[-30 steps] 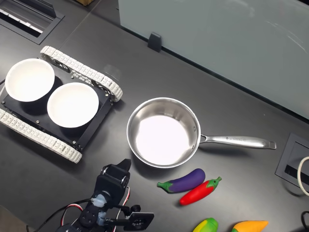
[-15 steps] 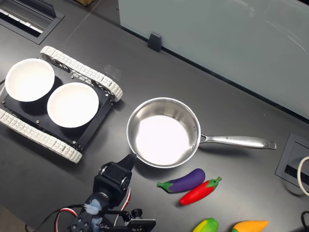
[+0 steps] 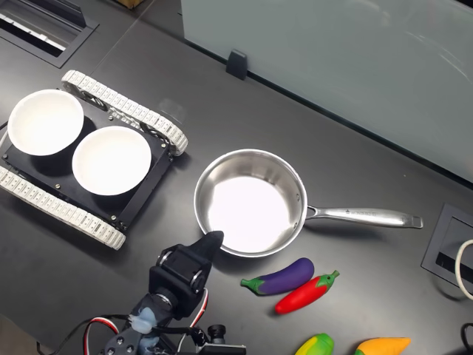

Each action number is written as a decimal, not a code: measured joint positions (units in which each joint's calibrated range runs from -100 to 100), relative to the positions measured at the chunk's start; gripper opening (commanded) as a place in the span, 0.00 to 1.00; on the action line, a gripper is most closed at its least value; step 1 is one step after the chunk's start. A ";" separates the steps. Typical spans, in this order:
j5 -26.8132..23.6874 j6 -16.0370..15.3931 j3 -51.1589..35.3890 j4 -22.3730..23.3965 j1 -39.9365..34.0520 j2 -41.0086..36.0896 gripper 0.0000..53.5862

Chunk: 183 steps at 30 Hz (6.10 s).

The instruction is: Pick up the chilli and place them in the pan

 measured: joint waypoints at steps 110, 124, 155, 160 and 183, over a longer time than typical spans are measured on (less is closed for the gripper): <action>13.38 0.00 31.04 -20.91 30.91 19.28 0.63; 18.95 0.00 32.94 -22.52 34.32 19.36 0.63; 32.58 -1.47 35.48 -26.60 41.14 24.16 0.67; 35.07 -1.56 36.56 -27.28 41.58 24.33 0.68; 42.15 -1.56 46.06 -34.59 43.34 24.66 0.67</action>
